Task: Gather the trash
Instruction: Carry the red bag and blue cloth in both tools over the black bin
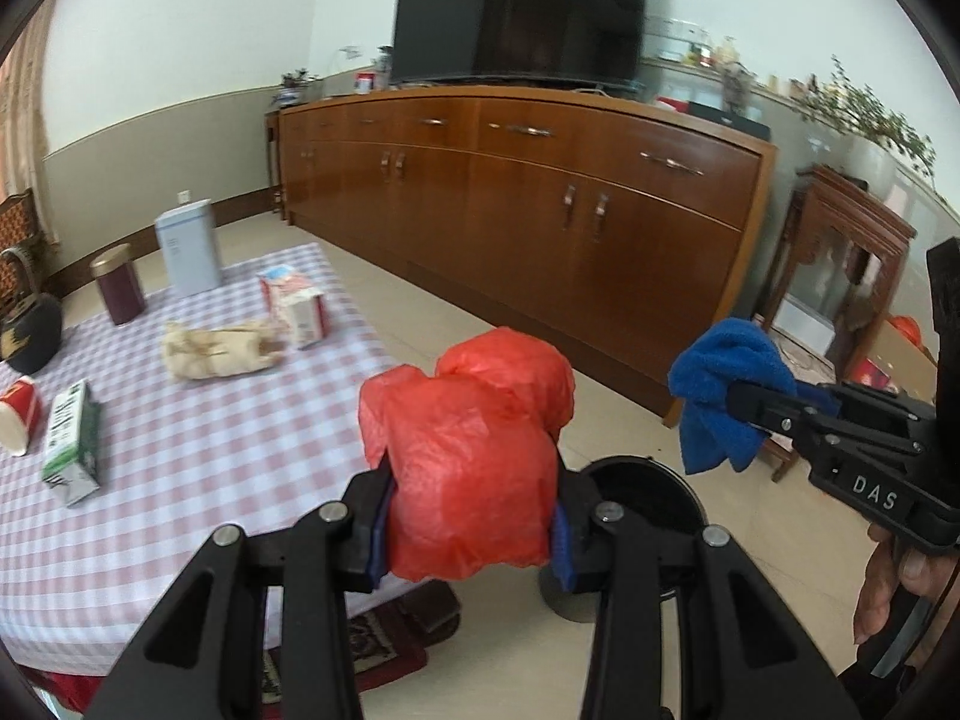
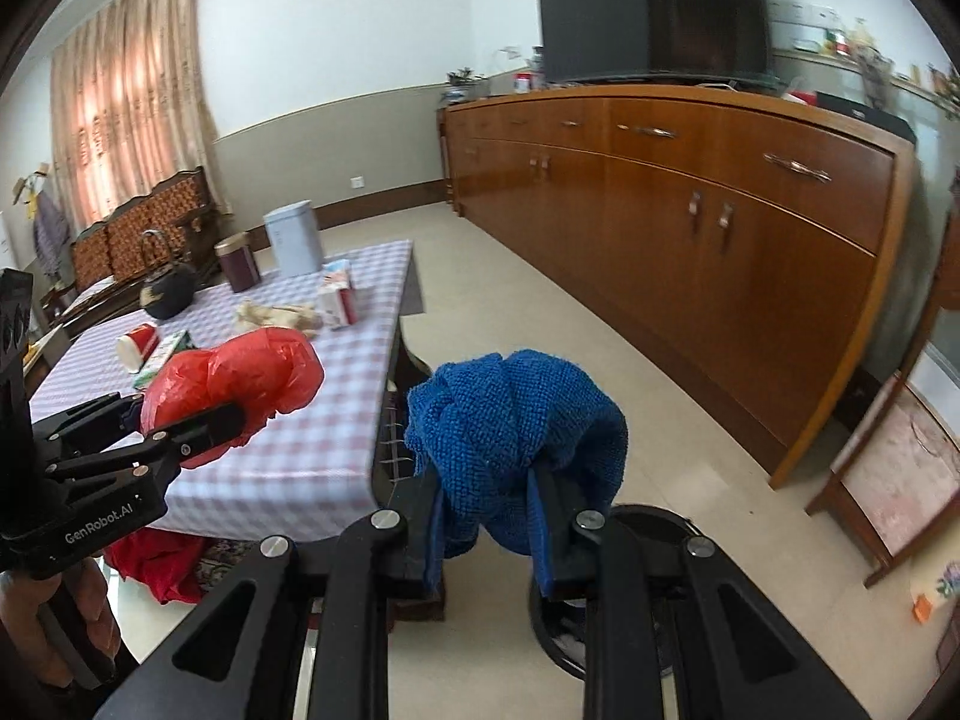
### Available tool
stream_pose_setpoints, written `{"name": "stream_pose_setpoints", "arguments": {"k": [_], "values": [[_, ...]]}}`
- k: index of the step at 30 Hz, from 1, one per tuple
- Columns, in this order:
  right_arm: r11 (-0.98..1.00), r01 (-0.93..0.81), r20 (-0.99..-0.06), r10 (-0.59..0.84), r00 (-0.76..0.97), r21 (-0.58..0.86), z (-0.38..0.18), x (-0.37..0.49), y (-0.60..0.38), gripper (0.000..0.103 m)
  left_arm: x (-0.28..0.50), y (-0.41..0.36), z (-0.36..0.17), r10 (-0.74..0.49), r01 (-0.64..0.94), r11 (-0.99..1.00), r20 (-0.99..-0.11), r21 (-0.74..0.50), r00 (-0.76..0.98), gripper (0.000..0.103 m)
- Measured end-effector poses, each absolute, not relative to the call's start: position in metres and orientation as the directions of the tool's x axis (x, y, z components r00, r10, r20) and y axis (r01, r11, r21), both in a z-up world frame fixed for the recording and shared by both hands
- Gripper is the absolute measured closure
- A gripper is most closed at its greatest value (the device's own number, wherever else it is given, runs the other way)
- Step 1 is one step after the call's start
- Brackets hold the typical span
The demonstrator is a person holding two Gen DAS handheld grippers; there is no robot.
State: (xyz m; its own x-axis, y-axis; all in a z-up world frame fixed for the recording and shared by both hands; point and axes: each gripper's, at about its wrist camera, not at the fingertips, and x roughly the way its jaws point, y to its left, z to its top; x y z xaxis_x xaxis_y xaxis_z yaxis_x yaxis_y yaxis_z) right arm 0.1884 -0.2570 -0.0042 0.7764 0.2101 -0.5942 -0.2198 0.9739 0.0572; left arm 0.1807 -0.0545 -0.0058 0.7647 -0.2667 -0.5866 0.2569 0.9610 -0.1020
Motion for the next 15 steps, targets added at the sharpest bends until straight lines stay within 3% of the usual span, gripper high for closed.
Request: {"name": "stream_pose_setpoints", "arguments": {"k": [15], "values": [[0.995, -0.074, -0.668, 0.096, 0.738, 0.061, -0.045, 0.172, -0.344, 0.079, 0.188, -0.146, -0.040, -0.387, 0.421, 0.900, -0.646, -0.110, 0.658, 0.061]]}}
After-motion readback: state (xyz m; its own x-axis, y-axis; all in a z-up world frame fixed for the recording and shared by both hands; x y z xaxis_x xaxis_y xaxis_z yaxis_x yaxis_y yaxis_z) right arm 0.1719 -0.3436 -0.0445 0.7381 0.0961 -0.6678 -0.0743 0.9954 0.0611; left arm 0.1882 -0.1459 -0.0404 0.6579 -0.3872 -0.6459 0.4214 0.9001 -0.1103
